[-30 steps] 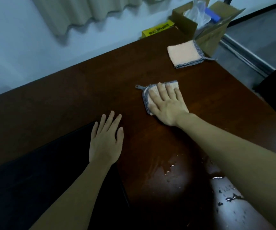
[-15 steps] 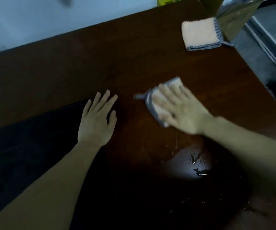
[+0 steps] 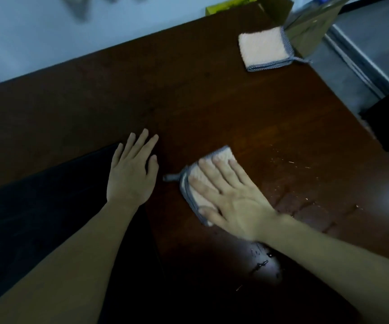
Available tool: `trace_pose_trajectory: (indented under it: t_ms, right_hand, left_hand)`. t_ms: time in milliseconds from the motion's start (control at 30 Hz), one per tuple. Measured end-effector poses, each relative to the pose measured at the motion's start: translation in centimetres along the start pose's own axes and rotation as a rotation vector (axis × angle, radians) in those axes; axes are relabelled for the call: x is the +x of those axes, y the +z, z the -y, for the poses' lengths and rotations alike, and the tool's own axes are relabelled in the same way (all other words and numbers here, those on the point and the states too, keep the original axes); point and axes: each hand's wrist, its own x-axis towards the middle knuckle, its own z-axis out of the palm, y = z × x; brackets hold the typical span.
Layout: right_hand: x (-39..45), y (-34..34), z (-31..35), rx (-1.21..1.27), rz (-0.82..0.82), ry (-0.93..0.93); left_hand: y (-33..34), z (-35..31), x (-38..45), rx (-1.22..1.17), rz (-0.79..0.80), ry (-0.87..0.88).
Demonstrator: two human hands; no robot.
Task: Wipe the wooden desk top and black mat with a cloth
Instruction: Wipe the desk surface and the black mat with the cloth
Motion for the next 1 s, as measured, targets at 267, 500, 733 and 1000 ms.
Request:
trace_pose_trajectory:
  t_ms: [267, 500, 733, 1000]
  right_hand:
    - [2.4, -2.5, -9.0, -0.067, 0.017, 0.312]
    - [5.8, -2.4, -2.9, 0.047, -0.025, 0.517]
    - [-3.1, 1.3, 3.3, 0.007, -0.031, 0.157]
    - [0.0, -1.2, -6.2, -0.08, -0.039, 0.265]
  left_hand:
    - [0.4, 0.4, 0.0, -0.017, -0.027, 0.03]
    - [0.6, 0.5, 0.0, 0.001, -0.024, 0.042]
    - [0.6, 0.7, -0.2, -0.019, -0.037, 0.076]
    - [0.3, 0.5, -0.1, 0.004, -0.021, 0.054]
